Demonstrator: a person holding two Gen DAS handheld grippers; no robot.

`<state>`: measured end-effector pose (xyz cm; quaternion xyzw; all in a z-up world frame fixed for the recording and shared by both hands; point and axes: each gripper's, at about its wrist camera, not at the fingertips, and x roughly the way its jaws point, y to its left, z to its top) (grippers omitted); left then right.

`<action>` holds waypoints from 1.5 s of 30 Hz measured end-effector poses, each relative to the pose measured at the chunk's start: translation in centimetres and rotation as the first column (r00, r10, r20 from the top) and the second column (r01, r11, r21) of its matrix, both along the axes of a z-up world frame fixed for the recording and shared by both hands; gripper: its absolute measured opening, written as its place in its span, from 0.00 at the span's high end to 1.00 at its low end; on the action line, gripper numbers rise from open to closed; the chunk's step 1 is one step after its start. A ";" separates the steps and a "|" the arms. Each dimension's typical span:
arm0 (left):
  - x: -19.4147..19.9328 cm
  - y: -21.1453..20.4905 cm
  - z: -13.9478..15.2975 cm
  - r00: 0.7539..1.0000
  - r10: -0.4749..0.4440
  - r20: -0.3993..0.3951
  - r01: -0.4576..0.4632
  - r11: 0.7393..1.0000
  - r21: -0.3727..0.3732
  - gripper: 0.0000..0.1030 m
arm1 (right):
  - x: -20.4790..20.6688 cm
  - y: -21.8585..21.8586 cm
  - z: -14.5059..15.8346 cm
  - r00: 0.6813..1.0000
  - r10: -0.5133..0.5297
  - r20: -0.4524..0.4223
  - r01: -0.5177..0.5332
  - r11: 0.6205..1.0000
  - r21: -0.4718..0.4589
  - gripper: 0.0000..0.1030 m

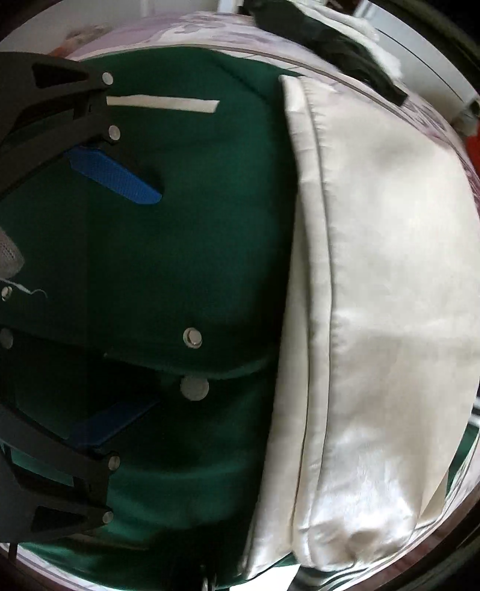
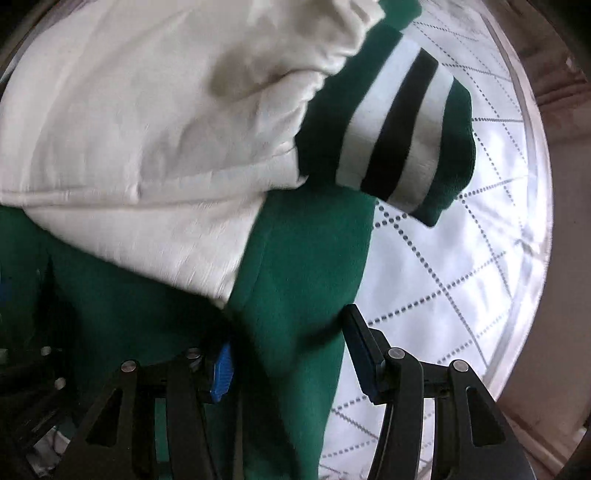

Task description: Fold large clothes

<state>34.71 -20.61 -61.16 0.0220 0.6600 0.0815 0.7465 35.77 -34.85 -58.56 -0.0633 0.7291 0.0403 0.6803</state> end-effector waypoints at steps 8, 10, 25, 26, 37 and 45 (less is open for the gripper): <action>0.0 1.1 -0.8 1.000 0.012 0.008 -0.012 0.999 0.034 0.00 | -0.8 -10.1 1.3 0.952 -0.305 -0.010 0.295 0.910 0.292 0.90; 0.1 1.3 -1.0 1.000 0.017 0.008 -0.017 0.999 0.034 0.00 | -1.8 -14.7 0.8 0.872 -0.484 -0.077 0.474 0.792 0.385 0.93; 0.5 2.5 -1.0 0.999 -0.027 0.020 0.026 0.996 0.089 0.00 | -1.0 -18.1 1.8 0.968 -0.250 0.030 0.241 0.954 0.179 0.59; 0.9 2.1 -1.2 0.999 -0.027 0.022 0.025 0.996 0.089 0.00 | -0.7 -17.5 2.2 0.974 -0.222 0.050 0.212 0.963 0.164 0.59; 3.1 2.7 -1.0 1.000 -0.019 0.018 0.019 0.999 0.029 0.00 | -0.1 -25.6 1.5 0.787 -0.601 -0.140 0.607 0.712 0.354 0.70; 2.2 1.6 -0.7 0.999 -0.026 0.031 0.025 0.999 0.023 0.00 | -9.4 -26.8 2.4 0.881 -0.451 -0.141 0.472 0.857 0.205 0.81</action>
